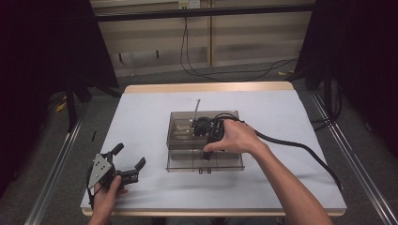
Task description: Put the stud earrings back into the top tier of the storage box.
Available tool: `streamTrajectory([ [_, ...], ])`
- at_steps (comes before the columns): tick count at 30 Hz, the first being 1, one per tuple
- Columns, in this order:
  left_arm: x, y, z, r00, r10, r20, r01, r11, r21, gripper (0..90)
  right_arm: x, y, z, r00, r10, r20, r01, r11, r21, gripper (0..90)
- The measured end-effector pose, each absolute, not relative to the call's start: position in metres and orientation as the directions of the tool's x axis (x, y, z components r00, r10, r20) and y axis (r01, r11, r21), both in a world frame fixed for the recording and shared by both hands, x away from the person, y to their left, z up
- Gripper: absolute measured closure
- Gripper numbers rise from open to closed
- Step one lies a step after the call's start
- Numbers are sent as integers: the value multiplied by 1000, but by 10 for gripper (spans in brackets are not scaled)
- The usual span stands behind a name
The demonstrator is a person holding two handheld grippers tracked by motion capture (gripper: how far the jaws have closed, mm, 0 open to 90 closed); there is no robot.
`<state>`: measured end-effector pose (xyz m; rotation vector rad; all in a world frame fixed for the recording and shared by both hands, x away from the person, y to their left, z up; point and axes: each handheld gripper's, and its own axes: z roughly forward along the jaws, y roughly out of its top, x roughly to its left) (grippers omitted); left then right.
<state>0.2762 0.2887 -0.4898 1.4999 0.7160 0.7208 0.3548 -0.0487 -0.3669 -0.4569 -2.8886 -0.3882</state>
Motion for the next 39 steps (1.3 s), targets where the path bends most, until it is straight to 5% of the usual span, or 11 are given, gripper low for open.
streamTrajectory([
  [16, 276, 289, -490, 608, 794, 26, 19, -47, 999, 7, 344, -100, -356, -926, 306, 220, 377, 772, 513, 719],
  [39, 276, 289, -490, 608, 793, 35, 15, -55, 998, 7, 327, -176, -355, -909, 336, 247, 397, 519, 757, 668],
])
